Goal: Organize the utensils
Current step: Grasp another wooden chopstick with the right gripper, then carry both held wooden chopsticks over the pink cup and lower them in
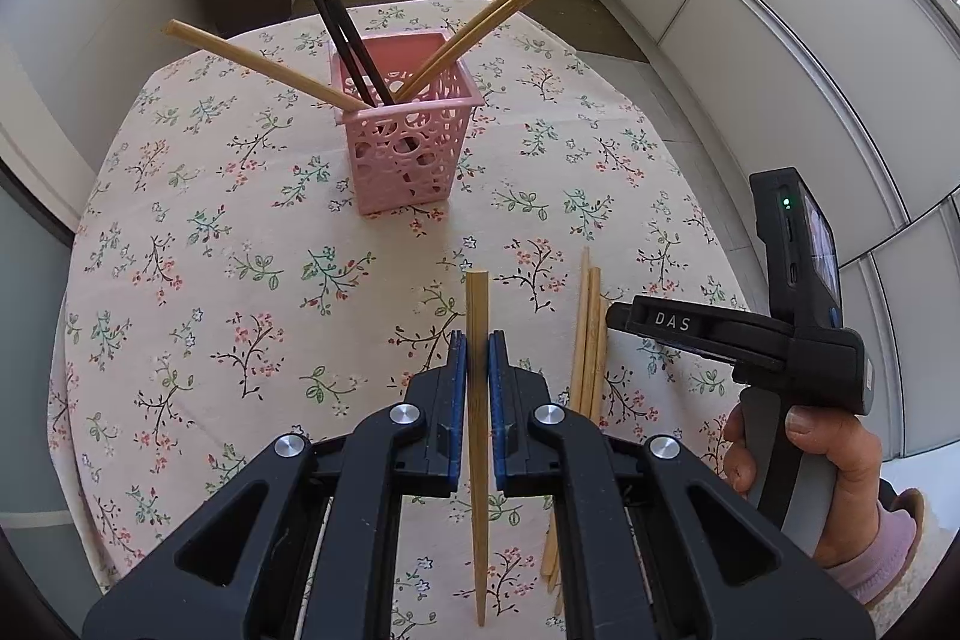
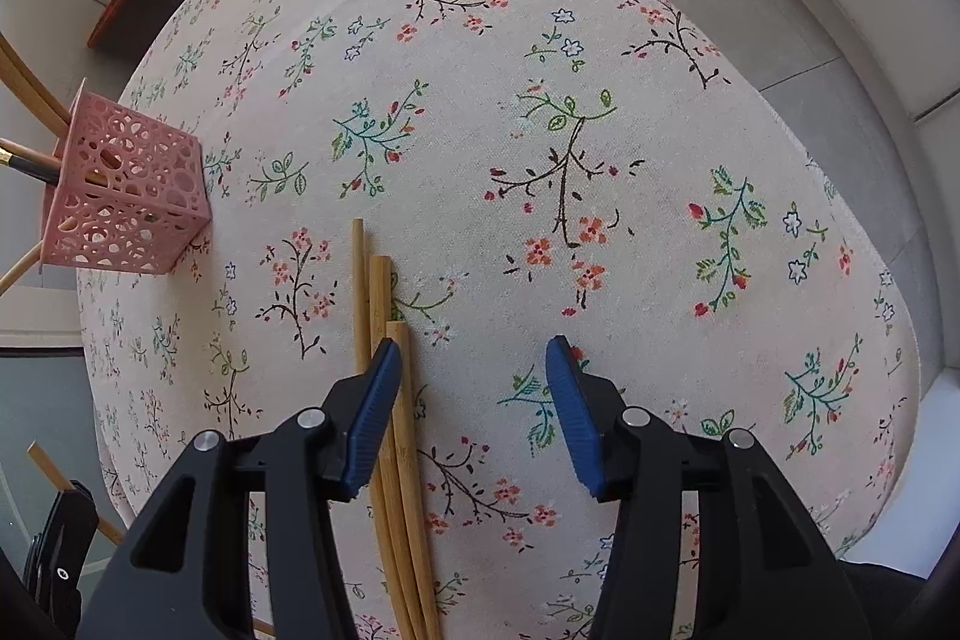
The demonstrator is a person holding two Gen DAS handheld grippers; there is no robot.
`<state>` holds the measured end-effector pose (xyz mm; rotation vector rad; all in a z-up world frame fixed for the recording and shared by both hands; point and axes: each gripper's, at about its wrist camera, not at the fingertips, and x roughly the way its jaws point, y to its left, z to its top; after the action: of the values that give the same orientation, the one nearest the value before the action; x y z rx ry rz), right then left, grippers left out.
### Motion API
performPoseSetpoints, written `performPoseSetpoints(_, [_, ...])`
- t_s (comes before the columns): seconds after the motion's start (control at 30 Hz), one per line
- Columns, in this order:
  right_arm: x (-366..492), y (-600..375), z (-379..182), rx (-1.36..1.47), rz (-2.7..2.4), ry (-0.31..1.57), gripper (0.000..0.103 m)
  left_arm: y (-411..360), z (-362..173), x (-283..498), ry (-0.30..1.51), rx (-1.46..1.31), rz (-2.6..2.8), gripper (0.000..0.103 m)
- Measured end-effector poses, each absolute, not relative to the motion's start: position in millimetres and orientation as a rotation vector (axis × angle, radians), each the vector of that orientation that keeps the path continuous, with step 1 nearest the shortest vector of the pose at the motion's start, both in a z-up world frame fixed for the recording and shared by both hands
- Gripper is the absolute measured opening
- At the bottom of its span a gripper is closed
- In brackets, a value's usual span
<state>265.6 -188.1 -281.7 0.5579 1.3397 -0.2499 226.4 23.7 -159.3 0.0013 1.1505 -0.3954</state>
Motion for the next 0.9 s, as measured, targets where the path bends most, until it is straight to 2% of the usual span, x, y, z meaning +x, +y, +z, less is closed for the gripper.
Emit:
performPoseSetpoints(0.4, [270.7, -151.6, -284.2, 0.319, -0.293, 1.34, 0.05, 25.0, -156.2, 223.7, 1.141, 0.004, -0.396, 0.007])
performPoseSetpoints(0.47, [269.7, -148.1, -282.5, 0.288, -0.299, 1.325, 0.039, 24.4, -158.1, 223.1, 1.148, 0.012, -0.4, 0.007])
performPoseSetpoints(0.5, [269.8, -149.0, -281.7, 0.309, -0.271, 1.327, 0.013, 23.9, -160.4, 223.4, 1.157, 0.017, -0.398, 0.007])
performPoseSetpoints(0.53, [268.7, -153.8, -282.5, 0.349, -0.25, 1.342, 0.008, 24.6, -166.9, 226.0, 1.179, 0.014, -0.395, 0.007])
performPoseSetpoints(0.7, [245.8, -184.9, -280.1, 0.414, -0.243, 1.331, 0.008, 18.6, -207.6, 242.7, 1.29, 0.02, -0.329, 0.009])
performPoseSetpoints(0.9, [229.6, -214.8, -265.9, 0.439, -0.252, 1.278, 0.008, -10.4, -238.7, 264.9, 1.311, 0.087, -0.258, 0.023])
